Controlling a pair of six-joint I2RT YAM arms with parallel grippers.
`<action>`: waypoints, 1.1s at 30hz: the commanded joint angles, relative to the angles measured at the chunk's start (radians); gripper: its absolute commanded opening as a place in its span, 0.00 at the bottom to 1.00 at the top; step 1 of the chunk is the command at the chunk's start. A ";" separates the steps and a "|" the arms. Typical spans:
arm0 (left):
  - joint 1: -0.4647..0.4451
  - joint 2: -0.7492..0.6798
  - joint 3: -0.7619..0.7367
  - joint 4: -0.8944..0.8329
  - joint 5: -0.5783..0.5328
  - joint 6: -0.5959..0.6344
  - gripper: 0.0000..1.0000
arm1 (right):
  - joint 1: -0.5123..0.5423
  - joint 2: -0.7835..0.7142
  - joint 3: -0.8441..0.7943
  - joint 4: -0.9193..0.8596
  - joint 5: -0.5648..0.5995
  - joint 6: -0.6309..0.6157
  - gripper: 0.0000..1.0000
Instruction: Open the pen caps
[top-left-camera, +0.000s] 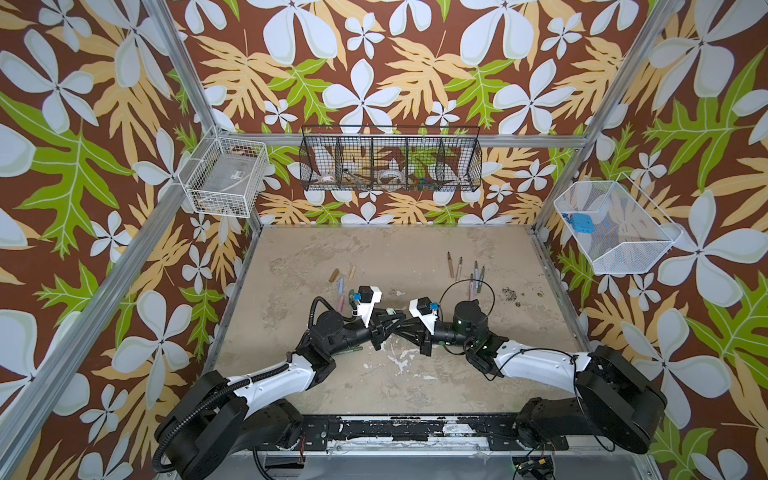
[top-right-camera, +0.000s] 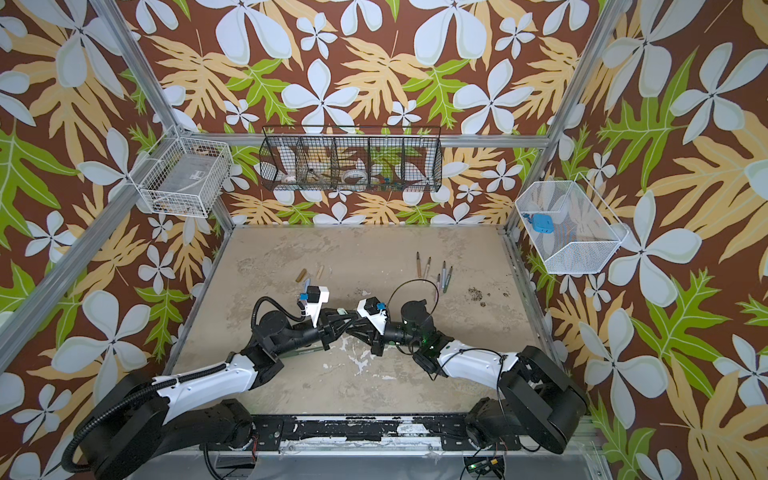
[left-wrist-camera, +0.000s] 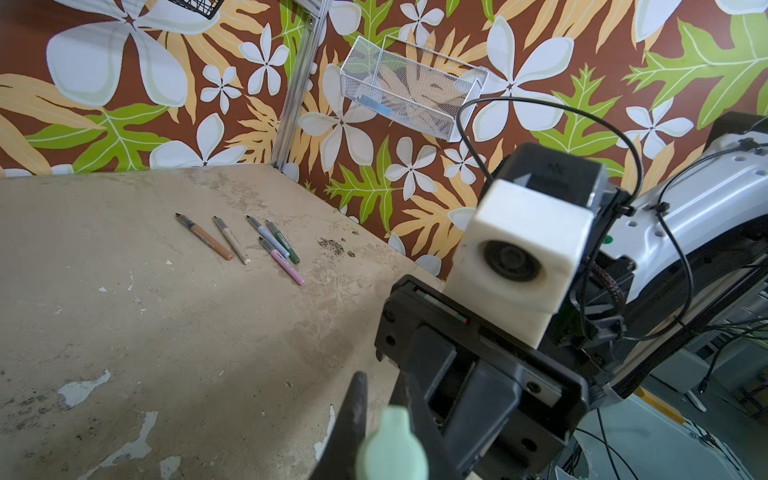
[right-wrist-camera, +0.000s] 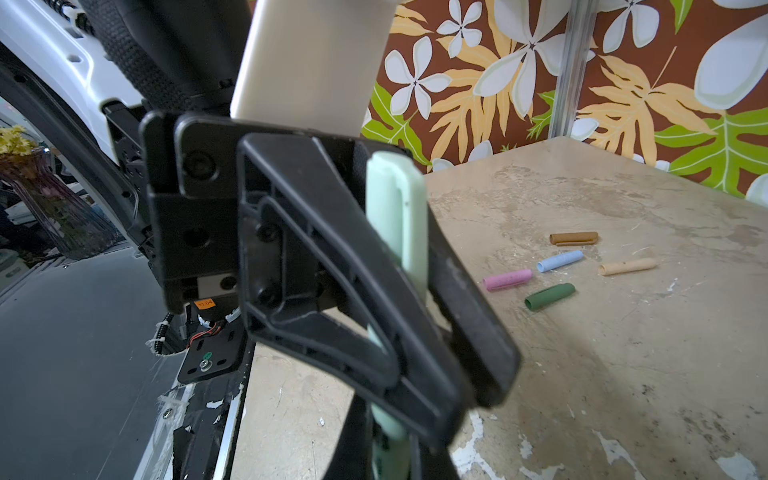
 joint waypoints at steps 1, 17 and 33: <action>0.004 -0.011 0.008 0.048 -0.057 0.022 0.00 | 0.029 -0.014 0.017 -0.086 0.070 -0.023 0.00; 0.004 -0.059 -0.011 0.013 -0.198 0.019 0.00 | 0.355 0.003 0.100 -0.246 0.967 -0.226 0.00; 0.004 -0.081 -0.030 0.036 -0.185 0.022 0.00 | 0.133 -0.031 0.055 -0.229 0.277 -0.139 0.00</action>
